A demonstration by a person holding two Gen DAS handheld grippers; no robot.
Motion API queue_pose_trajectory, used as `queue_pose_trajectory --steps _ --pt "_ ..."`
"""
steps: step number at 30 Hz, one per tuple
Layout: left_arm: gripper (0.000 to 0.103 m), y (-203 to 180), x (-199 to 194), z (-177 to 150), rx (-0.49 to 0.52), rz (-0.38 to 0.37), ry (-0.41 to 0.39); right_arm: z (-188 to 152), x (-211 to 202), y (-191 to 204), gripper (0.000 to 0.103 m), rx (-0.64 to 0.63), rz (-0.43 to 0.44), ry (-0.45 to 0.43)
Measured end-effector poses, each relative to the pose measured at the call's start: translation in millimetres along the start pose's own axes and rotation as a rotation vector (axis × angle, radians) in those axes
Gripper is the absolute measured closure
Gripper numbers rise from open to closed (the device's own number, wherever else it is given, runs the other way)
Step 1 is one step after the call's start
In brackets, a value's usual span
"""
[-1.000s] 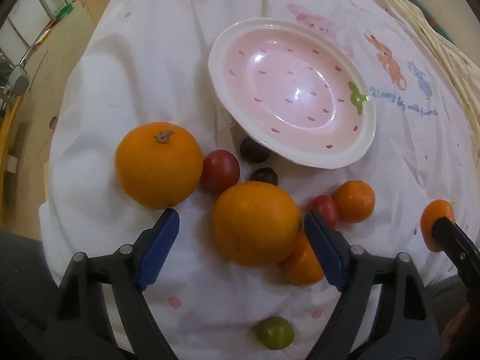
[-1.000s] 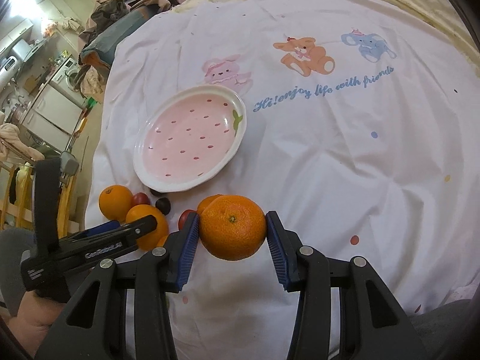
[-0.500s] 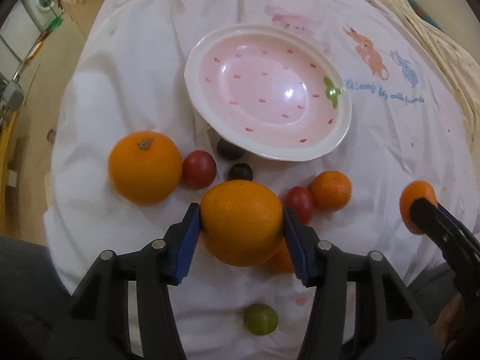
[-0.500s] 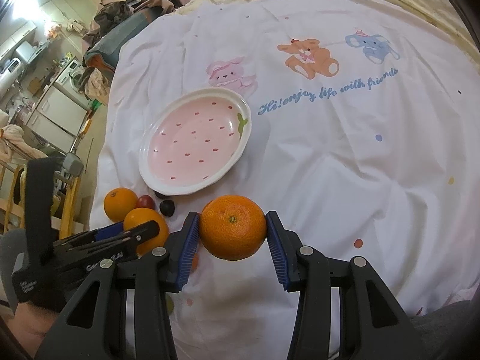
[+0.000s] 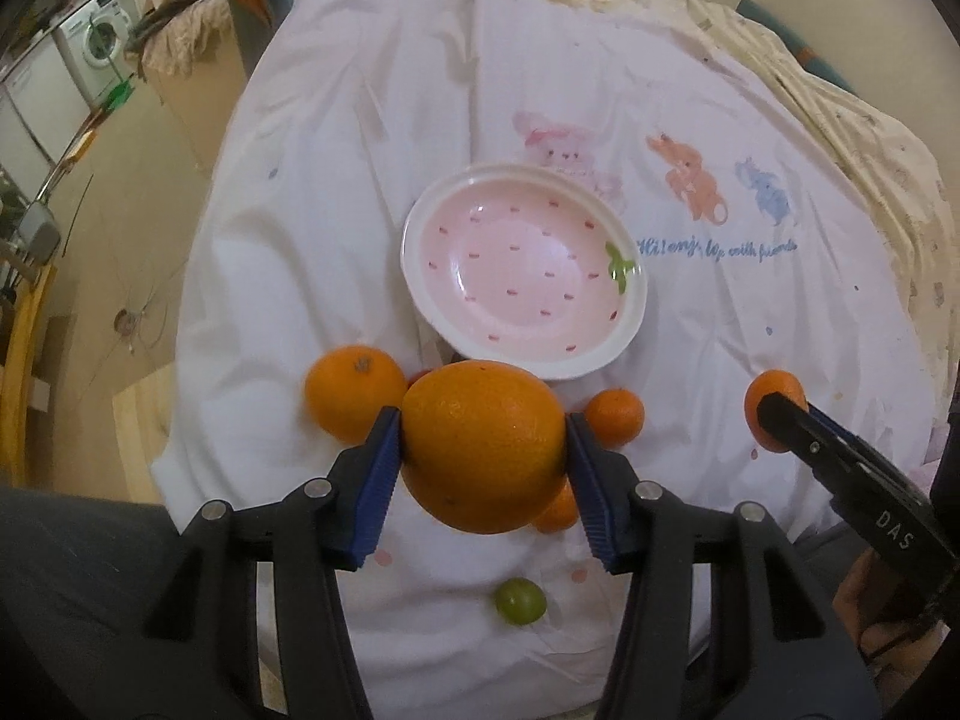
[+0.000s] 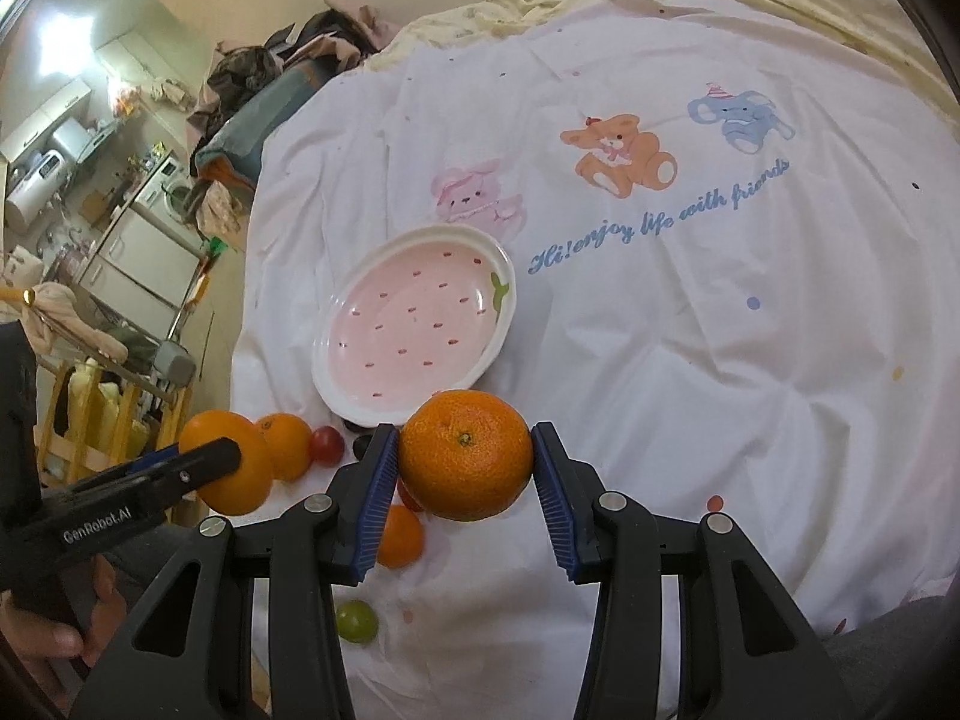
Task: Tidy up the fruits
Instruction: 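Carry the orange and tangerine over the pink plate with both grippers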
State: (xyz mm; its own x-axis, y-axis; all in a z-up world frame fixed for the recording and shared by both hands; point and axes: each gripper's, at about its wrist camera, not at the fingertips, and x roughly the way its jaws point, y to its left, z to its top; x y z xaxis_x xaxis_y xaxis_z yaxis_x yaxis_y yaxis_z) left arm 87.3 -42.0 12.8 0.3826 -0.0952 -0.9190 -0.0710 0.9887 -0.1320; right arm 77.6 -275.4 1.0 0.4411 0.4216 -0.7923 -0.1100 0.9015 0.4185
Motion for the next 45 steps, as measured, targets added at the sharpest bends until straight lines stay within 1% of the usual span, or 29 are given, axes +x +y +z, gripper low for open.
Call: queue_pose_trajectory --steps 4,6,11,14,18,22,25,29,32,36,39,41,43,45 --pt "0.054 2.7 4.2 15.9 0.019 -0.012 0.009 5.4 -1.5 -0.7 0.056 0.013 0.007 -0.018" --pt "0.054 5.2 6.5 25.8 0.038 -0.007 0.002 9.5 -2.3 -2.2 0.056 0.023 0.022 -0.02" --pt "0.054 9.7 18.8 57.0 0.088 -0.017 -0.007 31.1 8.7 -4.5 0.056 0.02 0.059 -0.01" --pt "0.054 13.3 30.5 76.6 0.096 -0.013 0.003 48.2 24.2 -2.4 0.056 0.011 0.074 0.007" --pt "0.054 14.0 54.4 99.3 0.117 -0.008 0.024 72.9 49.8 3.2 0.056 -0.026 0.063 0.027" --pt "0.054 11.6 80.9 115.5 0.119 -0.019 0.075 94.3 78.5 6.8 0.056 -0.054 0.054 0.049" --pt "0.054 6.7 94.8 123.1 0.139 -0.01 0.089 105.7 102.5 8.3 0.056 -0.091 0.036 0.069" --pt "0.053 3.5 115.5 133.9 0.138 -0.036 0.123 112.4 133.7 11.7 0.056 -0.15 0.007 0.122" --pt "0.053 2.9 131.1 140.8 0.129 -0.036 0.143 114.9 152.9 18.9 0.056 -0.213 -0.005 0.142" --pt "0.053 9.6 148.2 141.8 0.085 -0.047 0.198 113.7 169.9 25.1 0.056 -0.294 -0.016 0.159" --pt "0.053 15.9 151.9 142.3 0.054 -0.05 0.205 112.5 179.7 26.1 0.056 -0.33 -0.017 0.172" --pt "0.053 22.8 153.8 143.2 0.007 -0.078 0.208 109.6 185.7 29.7 0.056 -0.381 -0.041 0.173" --pt "0.052 22.4 155.0 143.7 0.012 -0.088 0.21 106.8 193.1 32.4 0.056 -0.413 -0.054 0.18" --pt "0.052 18.2 155.5 143.3 0.03 -0.08 0.206 104.5 198.2 33.9 0.056 -0.427 -0.058 0.19"
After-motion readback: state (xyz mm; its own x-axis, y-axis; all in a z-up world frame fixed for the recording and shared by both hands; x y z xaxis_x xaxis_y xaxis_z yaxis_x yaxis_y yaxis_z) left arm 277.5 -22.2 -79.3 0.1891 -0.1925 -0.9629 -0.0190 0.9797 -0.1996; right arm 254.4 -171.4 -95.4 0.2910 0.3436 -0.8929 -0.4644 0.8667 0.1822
